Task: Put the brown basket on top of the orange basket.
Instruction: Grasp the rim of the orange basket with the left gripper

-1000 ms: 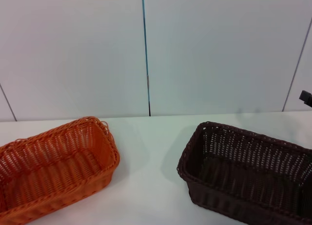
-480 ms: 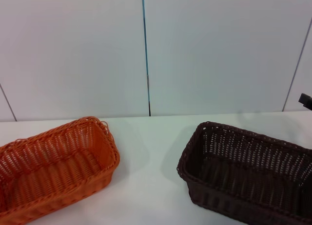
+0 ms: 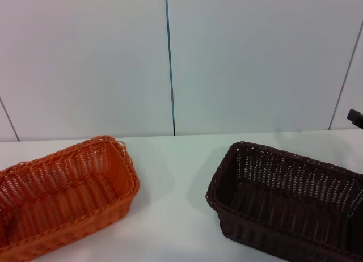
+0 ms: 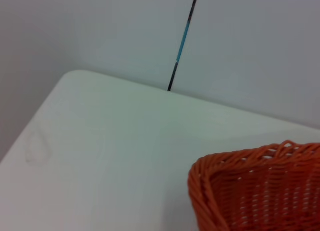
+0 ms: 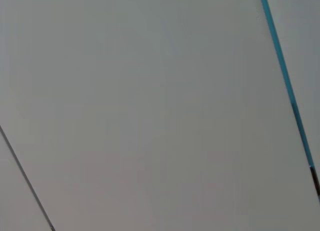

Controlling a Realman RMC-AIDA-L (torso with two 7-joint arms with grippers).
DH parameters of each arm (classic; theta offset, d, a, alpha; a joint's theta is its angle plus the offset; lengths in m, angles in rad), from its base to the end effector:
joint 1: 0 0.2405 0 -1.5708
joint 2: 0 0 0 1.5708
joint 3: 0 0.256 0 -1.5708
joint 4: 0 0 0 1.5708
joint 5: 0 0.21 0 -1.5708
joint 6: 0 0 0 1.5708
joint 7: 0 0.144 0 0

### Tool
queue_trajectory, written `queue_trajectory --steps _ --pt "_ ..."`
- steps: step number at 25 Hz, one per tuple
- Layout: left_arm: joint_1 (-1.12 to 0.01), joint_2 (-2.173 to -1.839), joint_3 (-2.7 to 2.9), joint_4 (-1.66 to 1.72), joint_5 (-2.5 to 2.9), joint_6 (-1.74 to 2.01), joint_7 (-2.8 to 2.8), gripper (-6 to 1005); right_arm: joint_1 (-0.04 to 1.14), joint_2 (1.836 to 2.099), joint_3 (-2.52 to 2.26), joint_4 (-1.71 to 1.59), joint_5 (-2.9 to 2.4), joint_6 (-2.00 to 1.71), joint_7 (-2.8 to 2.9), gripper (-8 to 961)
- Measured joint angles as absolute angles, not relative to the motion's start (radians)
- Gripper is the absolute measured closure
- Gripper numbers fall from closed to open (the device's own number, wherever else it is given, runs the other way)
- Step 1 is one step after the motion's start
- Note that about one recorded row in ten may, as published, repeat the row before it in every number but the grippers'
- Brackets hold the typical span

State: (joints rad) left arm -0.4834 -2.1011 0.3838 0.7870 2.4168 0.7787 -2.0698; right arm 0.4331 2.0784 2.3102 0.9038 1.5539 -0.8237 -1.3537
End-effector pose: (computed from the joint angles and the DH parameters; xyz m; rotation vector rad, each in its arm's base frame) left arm -0.4054 0.3540 0.0849 -1.5711 -1.3779 -0.2637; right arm 0.2879 0.4075 0.0964 -1.0498 -1.8978 -1.1875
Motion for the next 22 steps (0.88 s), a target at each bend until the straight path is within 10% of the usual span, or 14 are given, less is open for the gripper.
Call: queue_trajectory --steps 22 --pt "-0.538 -2.078 0.384 0.719 2.592 0.699 -2.204 138 0.467 2.076 2.31 0.871 1.553 -0.774 -1.356 393"
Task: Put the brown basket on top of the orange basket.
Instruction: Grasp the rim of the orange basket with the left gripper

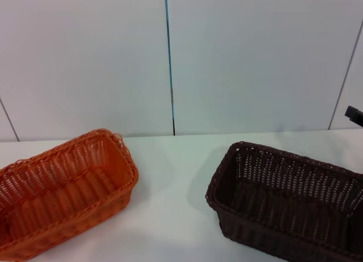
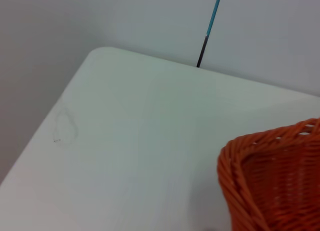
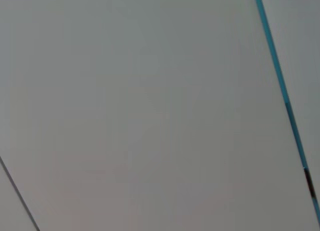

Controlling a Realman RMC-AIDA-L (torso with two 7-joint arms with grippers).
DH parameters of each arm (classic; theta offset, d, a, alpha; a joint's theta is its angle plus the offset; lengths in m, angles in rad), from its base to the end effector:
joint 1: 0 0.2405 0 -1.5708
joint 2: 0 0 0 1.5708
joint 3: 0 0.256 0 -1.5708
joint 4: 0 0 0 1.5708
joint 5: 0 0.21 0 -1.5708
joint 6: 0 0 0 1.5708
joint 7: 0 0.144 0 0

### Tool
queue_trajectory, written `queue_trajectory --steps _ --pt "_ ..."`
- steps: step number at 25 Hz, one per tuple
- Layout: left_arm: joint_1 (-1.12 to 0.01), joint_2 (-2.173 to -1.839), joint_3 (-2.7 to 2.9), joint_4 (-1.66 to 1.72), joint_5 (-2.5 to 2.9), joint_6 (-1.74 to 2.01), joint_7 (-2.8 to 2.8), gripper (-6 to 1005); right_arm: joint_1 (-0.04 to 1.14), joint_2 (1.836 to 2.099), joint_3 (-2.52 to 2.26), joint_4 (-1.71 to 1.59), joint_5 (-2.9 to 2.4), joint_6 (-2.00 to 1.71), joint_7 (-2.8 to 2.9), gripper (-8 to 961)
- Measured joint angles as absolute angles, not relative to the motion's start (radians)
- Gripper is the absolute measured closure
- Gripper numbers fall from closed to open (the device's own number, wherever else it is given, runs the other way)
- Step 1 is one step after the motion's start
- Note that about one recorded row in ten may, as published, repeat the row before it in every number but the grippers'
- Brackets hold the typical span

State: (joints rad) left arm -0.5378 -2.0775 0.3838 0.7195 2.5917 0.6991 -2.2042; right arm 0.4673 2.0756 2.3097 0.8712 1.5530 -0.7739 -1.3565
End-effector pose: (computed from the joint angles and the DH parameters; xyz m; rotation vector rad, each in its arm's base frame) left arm -0.4111 0.3636 0.0812 -1.5290 -1.4206 -0.1512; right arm 0.2859 0.4175 0.0939 -1.0660 -1.8828 -1.2122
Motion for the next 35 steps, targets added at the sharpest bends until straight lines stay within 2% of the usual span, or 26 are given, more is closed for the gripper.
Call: queue_trajectory --steps 1,6,11,17,20,35 --pt "-0.537 -2.078 0.384 0.726 2.592 0.707 -2.207 138 0.468 2.075 2.31 0.87 1.553 -0.771 -1.357 393" --pt "-0.531 -2.069 0.385 0.758 2.595 0.795 -2.21 296 0.475 2.075 2.31 0.859 1.553 -0.751 -1.357 394" --pt "-0.527 -2.064 0.394 0.79 2.62 0.841 -2.209 532 0.487 2.075 2.305 0.849 1.551 -0.726 -1.362 394" --pt "-0.533 -2.063 0.395 0.796 2.639 0.853 -2.206 749 0.502 2.074 2.31 0.833 1.548 -0.719 -1.367 394" --pt "-0.535 -2.063 0.396 0.796 2.639 0.853 -2.205 794 0.504 2.074 2.31 0.832 1.548 -0.706 -1.368 394" --pt "-0.536 -2.066 0.431 0.794 2.637 0.846 -2.224 797 0.511 2.075 2.304 0.818 1.547 -0.67 -1.381 394"
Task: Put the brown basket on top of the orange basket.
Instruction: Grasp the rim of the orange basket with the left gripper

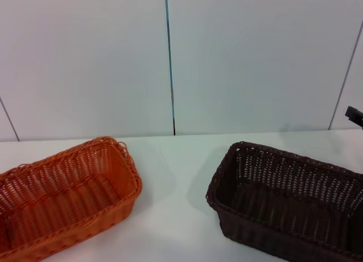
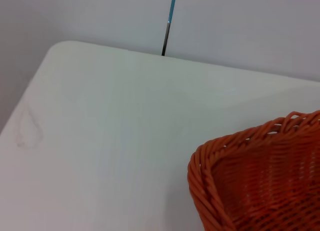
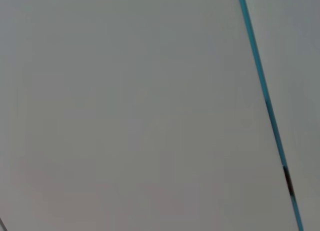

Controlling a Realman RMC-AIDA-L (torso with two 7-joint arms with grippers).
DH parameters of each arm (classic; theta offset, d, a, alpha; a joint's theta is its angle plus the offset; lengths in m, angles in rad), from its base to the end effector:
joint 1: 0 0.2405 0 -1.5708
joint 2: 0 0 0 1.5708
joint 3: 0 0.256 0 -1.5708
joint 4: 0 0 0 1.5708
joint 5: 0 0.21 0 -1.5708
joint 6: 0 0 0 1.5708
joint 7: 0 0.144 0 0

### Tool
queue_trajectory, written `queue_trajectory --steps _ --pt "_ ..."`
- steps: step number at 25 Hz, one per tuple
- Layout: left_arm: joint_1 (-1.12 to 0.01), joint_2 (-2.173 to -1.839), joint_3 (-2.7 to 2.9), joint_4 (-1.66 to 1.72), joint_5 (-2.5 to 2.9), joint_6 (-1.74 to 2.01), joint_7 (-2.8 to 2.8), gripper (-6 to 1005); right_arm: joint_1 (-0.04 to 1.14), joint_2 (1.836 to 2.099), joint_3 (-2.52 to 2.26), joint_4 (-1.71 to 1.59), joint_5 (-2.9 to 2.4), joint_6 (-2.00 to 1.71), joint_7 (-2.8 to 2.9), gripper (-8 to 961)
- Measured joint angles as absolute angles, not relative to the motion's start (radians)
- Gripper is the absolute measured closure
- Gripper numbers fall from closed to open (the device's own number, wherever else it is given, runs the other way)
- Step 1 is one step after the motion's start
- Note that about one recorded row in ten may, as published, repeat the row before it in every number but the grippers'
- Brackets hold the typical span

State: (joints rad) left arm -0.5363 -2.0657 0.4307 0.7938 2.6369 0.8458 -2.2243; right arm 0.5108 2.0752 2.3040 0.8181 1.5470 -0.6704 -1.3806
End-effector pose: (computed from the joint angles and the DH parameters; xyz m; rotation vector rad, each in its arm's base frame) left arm -0.3974 0.3650 0.0874 -1.6561 -1.4067 -0.0996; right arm 0.2890 0.4300 0.0884 -1.0986 -1.8673 -1.2901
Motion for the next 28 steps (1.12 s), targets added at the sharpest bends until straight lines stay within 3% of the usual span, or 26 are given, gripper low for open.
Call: queue_trajectory --steps 10,18,28 --pt "-0.553 -2.055 0.466 0.855 2.661 0.997 -2.302 807 0.519 2.074 2.304 0.809 1.546 -0.67 -1.392 394" --pt "-0.557 -2.01 0.435 0.86 2.656 1.078 -2.398 827 0.525 2.073 2.304 0.808 1.545 -0.67 -1.394 395" --pt "-0.572 -1.979 0.327 0.856 2.654 1.211 -2.448 834 0.528 2.072 2.304 0.807 1.545 -0.669 -1.408 395"
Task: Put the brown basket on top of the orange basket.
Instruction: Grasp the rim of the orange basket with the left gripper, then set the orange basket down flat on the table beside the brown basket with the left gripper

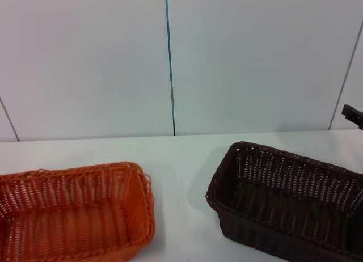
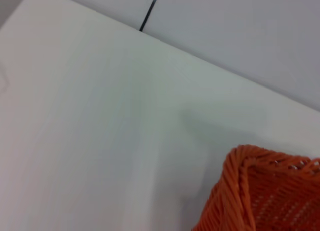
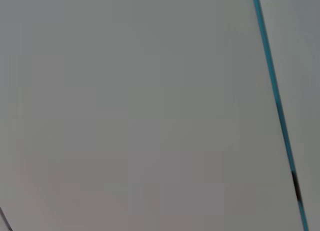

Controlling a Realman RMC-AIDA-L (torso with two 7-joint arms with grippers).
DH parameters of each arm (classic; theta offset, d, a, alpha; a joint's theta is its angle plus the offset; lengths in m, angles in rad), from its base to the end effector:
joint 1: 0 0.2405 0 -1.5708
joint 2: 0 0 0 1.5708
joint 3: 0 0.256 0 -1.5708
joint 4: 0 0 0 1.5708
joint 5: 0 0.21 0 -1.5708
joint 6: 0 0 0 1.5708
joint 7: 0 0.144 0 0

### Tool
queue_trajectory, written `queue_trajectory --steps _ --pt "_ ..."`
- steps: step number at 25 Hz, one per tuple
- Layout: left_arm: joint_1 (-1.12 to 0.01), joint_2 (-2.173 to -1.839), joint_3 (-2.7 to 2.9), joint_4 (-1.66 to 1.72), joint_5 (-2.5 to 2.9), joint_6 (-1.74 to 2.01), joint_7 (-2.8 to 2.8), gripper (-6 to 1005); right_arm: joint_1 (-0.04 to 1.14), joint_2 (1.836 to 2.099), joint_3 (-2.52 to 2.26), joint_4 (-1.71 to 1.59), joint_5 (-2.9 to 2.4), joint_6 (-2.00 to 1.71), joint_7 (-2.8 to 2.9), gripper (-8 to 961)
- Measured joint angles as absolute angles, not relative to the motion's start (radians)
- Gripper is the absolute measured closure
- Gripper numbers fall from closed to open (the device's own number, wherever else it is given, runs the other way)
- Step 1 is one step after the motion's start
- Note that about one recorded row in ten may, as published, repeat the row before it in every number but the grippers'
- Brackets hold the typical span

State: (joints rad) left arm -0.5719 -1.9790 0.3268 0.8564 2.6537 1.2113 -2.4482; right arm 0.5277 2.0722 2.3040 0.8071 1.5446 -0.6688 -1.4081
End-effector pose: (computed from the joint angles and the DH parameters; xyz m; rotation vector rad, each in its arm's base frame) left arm -0.3766 0.3589 0.1201 -1.6511 -1.7081 -0.2761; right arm 0.2845 0.4342 0.0871 -1.0700 -1.8963 -1.2967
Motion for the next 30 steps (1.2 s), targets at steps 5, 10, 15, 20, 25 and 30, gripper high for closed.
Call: queue_trajectory --steps 5,10,15,20,25,30 --pt "-0.578 -1.966 0.288 0.86 2.649 1.259 -2.481 834 0.528 2.072 2.304 0.807 1.544 -0.666 -1.412 395" --pt "-0.583 -1.958 0.269 0.86 2.639 1.282 -2.51 831 0.528 2.072 2.304 0.805 1.543 -0.656 -1.417 395" --pt "-0.586 -1.949 0.259 0.86 2.632 1.31 -2.556 829 0.528 2.071 2.304 0.805 1.542 -0.644 -1.418 395" --pt "-0.588 -1.94 0.224 0.861 2.599 1.363 -2.578 826 0.528 2.071 2.307 0.805 1.542 -0.643 -1.416 395" --pt "-0.591 -1.932 0.205 0.868 2.568 1.429 -2.61 823 0.53 2.069 2.306 0.805 1.517 -0.643 -1.418 395" --pt "-0.583 -1.934 0.203 0.871 2.458 1.482 -2.625 820 0.537 2.068 2.309 0.806 1.479 -0.619 -1.418 396"
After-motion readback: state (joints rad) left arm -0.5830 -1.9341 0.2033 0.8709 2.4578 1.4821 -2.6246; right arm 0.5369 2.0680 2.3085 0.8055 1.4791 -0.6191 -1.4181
